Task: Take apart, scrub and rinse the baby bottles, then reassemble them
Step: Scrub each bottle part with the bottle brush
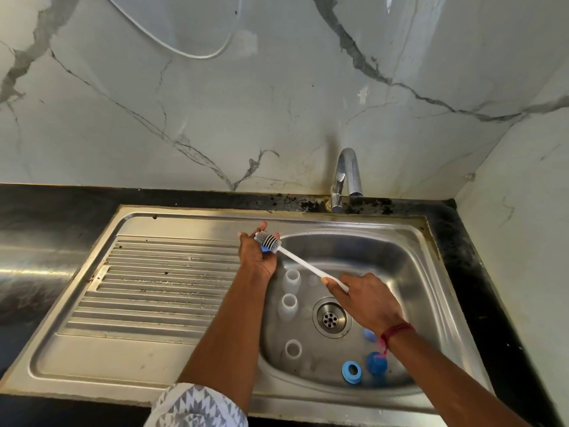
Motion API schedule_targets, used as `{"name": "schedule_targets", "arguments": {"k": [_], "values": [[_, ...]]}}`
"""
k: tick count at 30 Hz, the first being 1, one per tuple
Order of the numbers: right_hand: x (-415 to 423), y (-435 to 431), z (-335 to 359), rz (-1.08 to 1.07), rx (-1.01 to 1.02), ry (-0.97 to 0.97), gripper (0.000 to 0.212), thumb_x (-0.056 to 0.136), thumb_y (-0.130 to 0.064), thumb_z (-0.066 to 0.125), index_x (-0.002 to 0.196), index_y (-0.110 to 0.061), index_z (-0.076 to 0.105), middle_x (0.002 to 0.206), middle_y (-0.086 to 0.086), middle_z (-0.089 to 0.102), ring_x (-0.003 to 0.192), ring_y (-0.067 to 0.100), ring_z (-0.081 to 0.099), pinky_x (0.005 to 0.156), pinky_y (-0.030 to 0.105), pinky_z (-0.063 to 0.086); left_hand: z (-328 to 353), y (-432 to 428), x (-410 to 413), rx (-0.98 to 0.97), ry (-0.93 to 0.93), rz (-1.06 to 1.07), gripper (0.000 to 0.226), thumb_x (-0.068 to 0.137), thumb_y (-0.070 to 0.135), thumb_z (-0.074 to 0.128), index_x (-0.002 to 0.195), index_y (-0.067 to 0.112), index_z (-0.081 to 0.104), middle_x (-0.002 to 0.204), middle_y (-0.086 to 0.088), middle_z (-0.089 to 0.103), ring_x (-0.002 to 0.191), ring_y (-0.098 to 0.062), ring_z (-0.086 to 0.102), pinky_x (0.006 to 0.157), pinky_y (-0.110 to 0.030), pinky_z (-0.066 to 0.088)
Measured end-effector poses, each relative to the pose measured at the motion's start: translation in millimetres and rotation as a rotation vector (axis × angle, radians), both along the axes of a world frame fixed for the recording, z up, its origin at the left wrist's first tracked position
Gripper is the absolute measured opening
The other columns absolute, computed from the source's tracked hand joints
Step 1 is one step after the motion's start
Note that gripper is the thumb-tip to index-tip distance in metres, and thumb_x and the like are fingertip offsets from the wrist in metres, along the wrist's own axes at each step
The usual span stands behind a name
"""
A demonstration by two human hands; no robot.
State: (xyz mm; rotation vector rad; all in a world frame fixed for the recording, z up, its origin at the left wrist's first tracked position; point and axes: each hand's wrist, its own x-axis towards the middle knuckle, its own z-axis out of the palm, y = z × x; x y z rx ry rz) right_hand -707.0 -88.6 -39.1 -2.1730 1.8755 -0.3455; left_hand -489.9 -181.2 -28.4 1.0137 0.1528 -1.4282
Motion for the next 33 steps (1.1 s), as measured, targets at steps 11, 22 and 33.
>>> {"name": "schedule_targets", "arguments": {"k": [11,22,33], "values": [[1,9,4,0.003,-0.031,0.021,0.051,0.092,-0.069,0.024,0.069,-0.028,0.043,0.054,-0.008,0.040,0.053,0.010,0.044,0.047,0.016,0.026,-1,12,-2,-0.009,-0.025,-0.019,0.063,0.108,0.047,0.022,0.104,0.001,0.066,0.092,-0.018,0.059,0.079,-0.022,0.056,0.066,-0.033,0.051],[5,12,9,-0.029,0.029,0.004,0.049,0.096,-0.064,0.028,0.073,-0.025,0.049,0.057,-0.007,0.043,0.053,0.009,0.045,0.049,0.017,0.030,-11,19,-17,-0.040,-0.028,-0.050,0.061,0.107,0.047,0.022,0.109,0.001,0.063,0.099,-0.011,0.065,0.086,-0.019,0.057,0.085,-0.034,0.049],[-9,10,-7,-0.021,-0.001,-0.010,0.056,0.089,-0.074,0.019,0.064,-0.029,0.040,0.058,-0.006,0.046,0.051,0.010,0.047,0.047,0.015,0.029,-14,19,-3,-0.042,-0.025,-0.010,0.057,0.108,0.045,0.024,0.101,0.004,0.063,0.100,-0.016,0.063,0.090,-0.026,0.061,0.073,-0.038,0.052]]}}
